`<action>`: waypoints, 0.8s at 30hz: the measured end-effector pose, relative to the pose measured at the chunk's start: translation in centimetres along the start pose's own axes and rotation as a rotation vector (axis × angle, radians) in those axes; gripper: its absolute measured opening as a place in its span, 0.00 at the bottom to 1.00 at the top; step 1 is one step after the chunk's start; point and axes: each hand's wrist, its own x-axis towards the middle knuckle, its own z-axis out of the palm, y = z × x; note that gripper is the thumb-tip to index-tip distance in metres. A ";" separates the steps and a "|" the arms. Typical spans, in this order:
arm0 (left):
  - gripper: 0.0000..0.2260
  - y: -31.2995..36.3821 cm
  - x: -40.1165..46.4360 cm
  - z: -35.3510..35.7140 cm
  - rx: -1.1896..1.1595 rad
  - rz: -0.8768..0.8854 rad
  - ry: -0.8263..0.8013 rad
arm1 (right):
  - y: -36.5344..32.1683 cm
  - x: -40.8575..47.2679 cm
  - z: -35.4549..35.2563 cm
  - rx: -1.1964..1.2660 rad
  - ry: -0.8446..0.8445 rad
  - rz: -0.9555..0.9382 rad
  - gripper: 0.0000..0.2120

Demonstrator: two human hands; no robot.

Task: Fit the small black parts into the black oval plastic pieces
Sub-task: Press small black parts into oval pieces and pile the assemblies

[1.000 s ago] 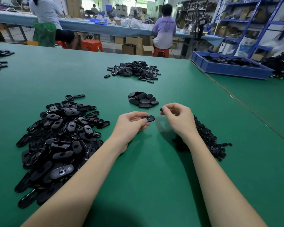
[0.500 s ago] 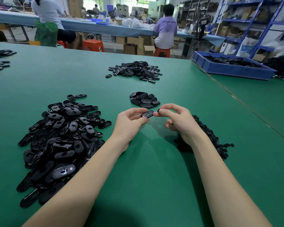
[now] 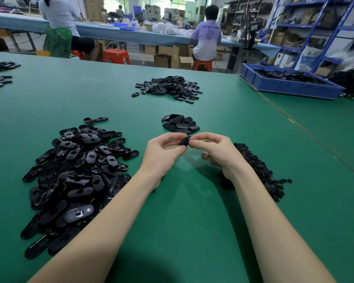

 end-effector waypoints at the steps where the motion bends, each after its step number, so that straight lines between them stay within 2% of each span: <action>1: 0.12 0.0 0.0 0.0 0.002 -0.003 -0.001 | 0.0 0.0 0.1 0.003 0.001 0.004 0.04; 10: 0.12 0.1 -0.1 -0.2 -0.038 -0.050 0.001 | -0.2 0.0 0.5 0.013 0.046 0.115 0.02; 14: 0.12 0.2 -0.3 -0.1 -0.043 -0.044 -0.003 | -0.1 0.0 0.6 0.036 0.056 0.131 0.06; 17: 0.12 0.4 -0.3 -0.2 -0.067 -0.051 -0.018 | -0.3 0.0 0.3 0.042 0.026 0.147 0.10; 21: 0.10 0.6 -0.4 -0.3 -0.167 -0.134 -0.043 | -0.2 0.2 -0.2 0.089 -0.055 0.177 0.08; 24: 0.07 0.7 -0.3 -0.4 -0.121 -0.121 -0.022 | -0.1 0.1 -0.2 0.030 -0.079 0.146 0.10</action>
